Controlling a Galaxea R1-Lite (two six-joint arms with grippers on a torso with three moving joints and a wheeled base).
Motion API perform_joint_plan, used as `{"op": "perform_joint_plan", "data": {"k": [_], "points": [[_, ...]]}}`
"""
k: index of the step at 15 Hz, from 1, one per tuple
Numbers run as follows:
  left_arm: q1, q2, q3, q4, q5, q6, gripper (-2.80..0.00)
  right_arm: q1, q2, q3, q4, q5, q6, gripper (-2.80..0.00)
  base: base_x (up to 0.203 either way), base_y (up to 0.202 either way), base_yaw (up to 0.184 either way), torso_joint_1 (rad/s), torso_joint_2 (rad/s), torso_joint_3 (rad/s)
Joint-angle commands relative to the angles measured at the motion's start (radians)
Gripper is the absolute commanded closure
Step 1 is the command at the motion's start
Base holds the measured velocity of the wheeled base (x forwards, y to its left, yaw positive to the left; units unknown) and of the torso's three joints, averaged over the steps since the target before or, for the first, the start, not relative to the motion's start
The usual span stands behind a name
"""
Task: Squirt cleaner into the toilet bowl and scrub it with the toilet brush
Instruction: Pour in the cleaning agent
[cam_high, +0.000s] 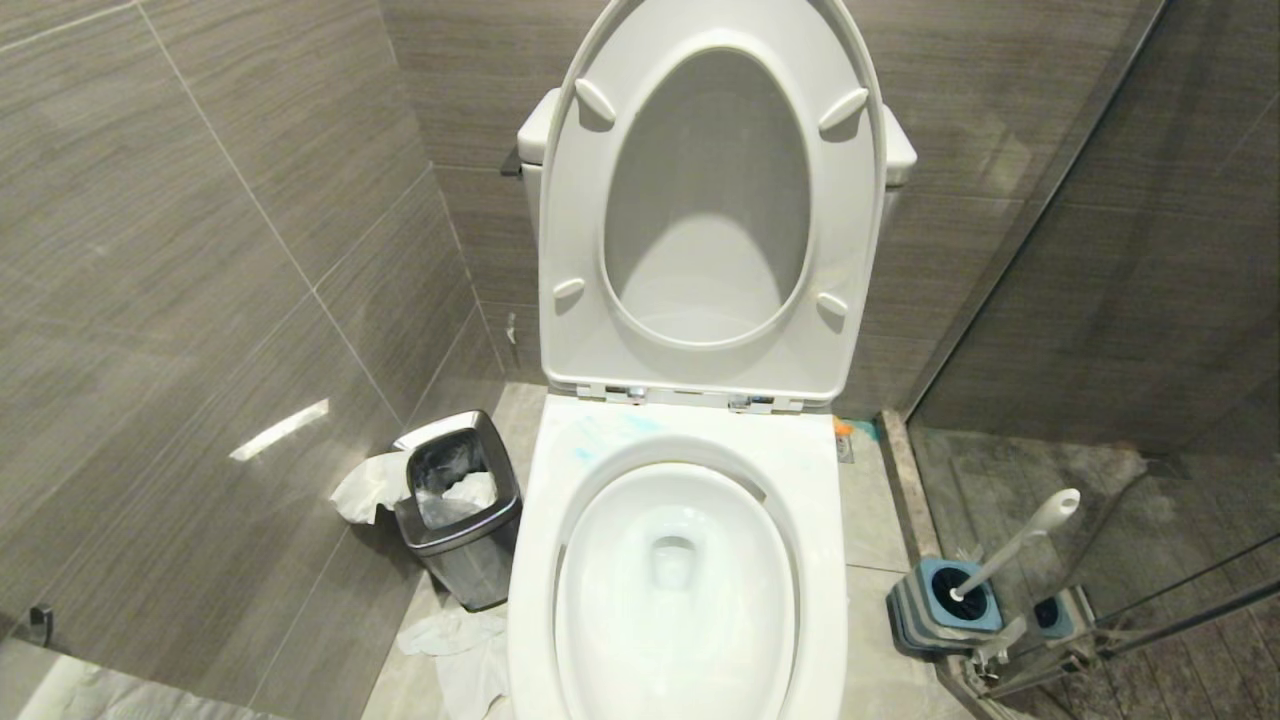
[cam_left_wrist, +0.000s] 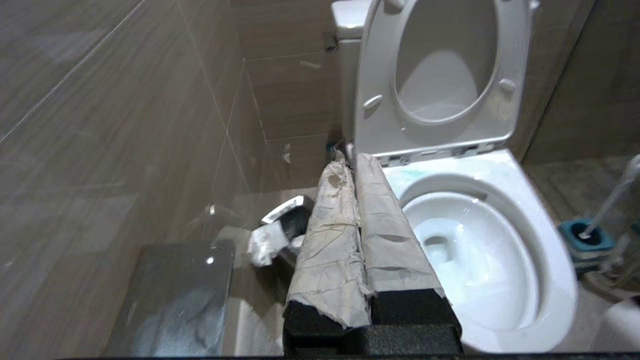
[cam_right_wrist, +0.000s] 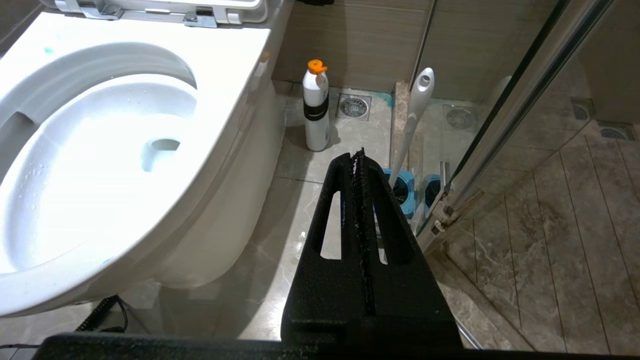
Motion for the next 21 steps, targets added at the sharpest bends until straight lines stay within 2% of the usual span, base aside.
{"op": "perform_joint_plan", "data": {"k": [1,4,6,8,11,13,15,19,21], "points": [[0.011,-0.072,0.06,0.002,0.019,0.027,0.0,0.0,0.002,0.0,0.0,-0.001,0.0,0.0,0.0,0.0,0.0,0.0,0.0,0.0],[0.005,-0.098,0.12,-0.002,0.029,0.051,0.0,0.002,0.002,0.0,0.0,0.0,0.0,0.0,0.0,0.0,0.0,0.0,0.0,0.0],[-0.002,-0.158,0.174,-0.001,0.03,0.093,0.0,0.0,0.002,0.0,0.0,0.0,0.0,0.0,0.0,0.0,0.0,0.0,0.0,0.0],[-0.005,-0.234,0.251,0.0,0.038,0.108,0.0,0.0,0.002,0.0,0.0,0.0,0.0,0.0,0.0,0.0,0.0,0.0,0.0,0.0],[-0.009,-0.29,0.358,-0.004,0.104,0.131,0.0,0.0,0.002,0.0,0.0,0.0,0.0,0.0,0.0,0.0,0.0,0.0,0.0,0.0],[-0.009,-0.29,0.443,-0.032,0.108,0.131,0.0,0.0,0.002,0.0,0.0,-0.001,0.0,0.0,0.0,0.0,0.0,0.0,0.0,0.0],[-0.009,-0.29,0.581,-0.145,0.112,0.128,0.0,0.0,0.002,0.0,0.0,-0.001,0.0,0.0,0.0,0.0,0.0,0.0,0.0,0.0],[-0.009,-0.29,0.944,-0.565,0.163,0.123,0.0,0.0,0.002,0.0,0.0,-0.001,0.0,0.0,0.0,0.0,0.0,0.0,0.0,0.0],[-0.009,-0.29,1.08,-0.691,0.175,0.121,0.0,0.0,0.002,0.0,0.0,0.0,0.0,0.0,0.0,0.0,0.0,0.0,0.0,0.0]]}}
